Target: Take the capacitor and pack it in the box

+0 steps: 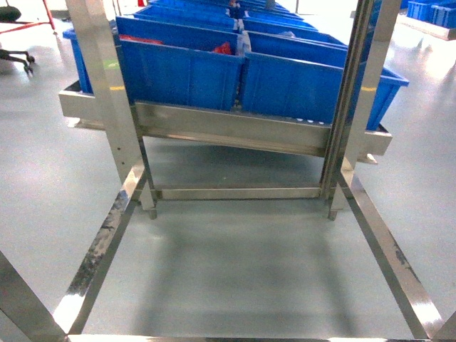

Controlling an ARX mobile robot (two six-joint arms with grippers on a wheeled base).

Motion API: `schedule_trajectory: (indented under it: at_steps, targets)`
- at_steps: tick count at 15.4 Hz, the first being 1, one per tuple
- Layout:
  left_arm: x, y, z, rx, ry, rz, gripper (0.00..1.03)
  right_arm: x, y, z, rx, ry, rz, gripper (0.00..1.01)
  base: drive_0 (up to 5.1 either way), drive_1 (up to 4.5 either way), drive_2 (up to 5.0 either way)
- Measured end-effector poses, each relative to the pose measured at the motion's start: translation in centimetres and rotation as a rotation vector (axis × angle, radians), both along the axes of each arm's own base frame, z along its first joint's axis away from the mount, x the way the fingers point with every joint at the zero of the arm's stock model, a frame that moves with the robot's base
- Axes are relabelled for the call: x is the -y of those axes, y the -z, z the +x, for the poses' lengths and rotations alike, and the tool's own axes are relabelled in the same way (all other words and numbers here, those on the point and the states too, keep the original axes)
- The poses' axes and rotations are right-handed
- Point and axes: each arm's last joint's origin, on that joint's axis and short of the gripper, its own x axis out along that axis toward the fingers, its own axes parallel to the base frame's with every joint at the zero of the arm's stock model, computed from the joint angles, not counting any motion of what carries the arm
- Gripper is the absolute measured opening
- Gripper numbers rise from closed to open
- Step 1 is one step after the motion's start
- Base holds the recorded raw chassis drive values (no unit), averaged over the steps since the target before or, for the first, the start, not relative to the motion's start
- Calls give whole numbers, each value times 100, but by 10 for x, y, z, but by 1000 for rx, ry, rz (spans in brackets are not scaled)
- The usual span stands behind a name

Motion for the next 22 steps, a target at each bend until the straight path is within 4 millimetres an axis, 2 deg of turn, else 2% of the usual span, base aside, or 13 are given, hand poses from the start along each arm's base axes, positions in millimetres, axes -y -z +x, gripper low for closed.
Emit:
schedule_trajectory:
  at_steps: [22]
  targets:
    - [0,0,0,-3,0,0,98,0,0,0,-3,0,0,98,0,0,0]
